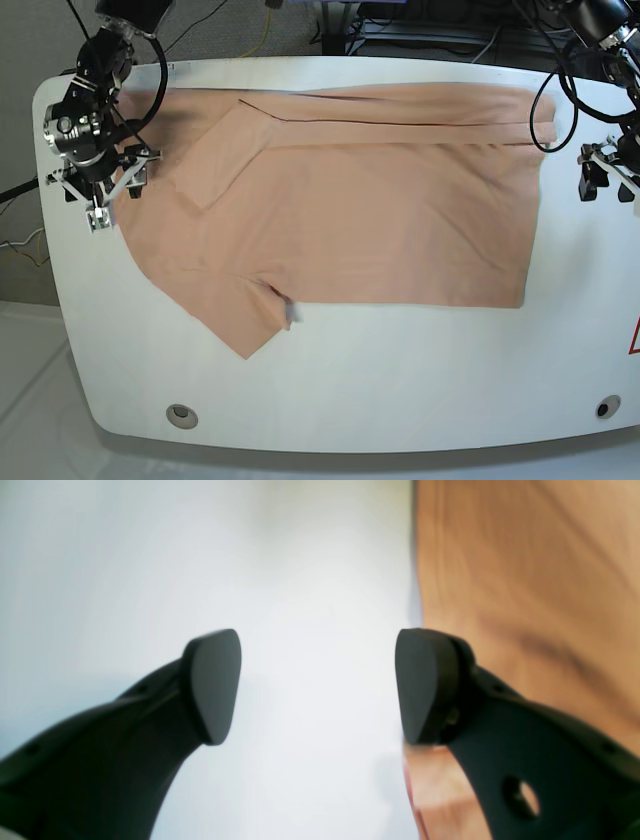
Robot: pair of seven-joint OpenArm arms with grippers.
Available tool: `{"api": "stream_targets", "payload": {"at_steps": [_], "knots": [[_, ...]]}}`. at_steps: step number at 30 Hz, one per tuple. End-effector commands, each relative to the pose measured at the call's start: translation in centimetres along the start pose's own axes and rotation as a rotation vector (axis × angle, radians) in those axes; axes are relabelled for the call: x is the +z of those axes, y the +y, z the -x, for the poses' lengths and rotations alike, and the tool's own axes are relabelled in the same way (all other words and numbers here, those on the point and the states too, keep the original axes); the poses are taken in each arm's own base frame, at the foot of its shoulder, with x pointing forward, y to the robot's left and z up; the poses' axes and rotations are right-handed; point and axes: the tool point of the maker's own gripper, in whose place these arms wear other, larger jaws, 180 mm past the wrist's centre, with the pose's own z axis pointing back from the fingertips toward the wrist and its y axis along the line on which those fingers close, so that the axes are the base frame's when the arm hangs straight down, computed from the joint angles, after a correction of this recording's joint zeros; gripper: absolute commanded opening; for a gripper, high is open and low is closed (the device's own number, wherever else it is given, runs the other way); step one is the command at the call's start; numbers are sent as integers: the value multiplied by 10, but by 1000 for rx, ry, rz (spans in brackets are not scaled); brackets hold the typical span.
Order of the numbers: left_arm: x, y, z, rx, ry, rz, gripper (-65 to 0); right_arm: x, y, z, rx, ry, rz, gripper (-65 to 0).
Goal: Fold the T-shirt properly
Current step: 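Open both grippers and move the right gripper toward the sleeve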
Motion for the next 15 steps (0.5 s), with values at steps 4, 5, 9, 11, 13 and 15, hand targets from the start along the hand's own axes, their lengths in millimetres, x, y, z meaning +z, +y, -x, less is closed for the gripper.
{"api": "stream_targets", "payload": {"at_steps": [4,5,9,11,13,15], "knots": [[0,0,-40,-61,-85,8,-196,-19,-18,-25,-32,-27,-1,-295],[-1,-2,-43,-63,-90,11,-196,-23,-20,-27,-37,-25,-6,-295],[-3,-1,-47,-84,-85,-1,-196,-37,-17,-38,-37,-31,-48,-295],[-6,-2,-50,-102,-76,-13,-196,-44,-18,-45,-43,-42,-64,-295],[-8,0,-52,-117,-67,-29,-196,-49,-25,-48,-50,-46,-65,-295],[-8,3,-51,-129,-54,-47,-196,-56,-26,-52,-66,-48,-78,-295]]}}
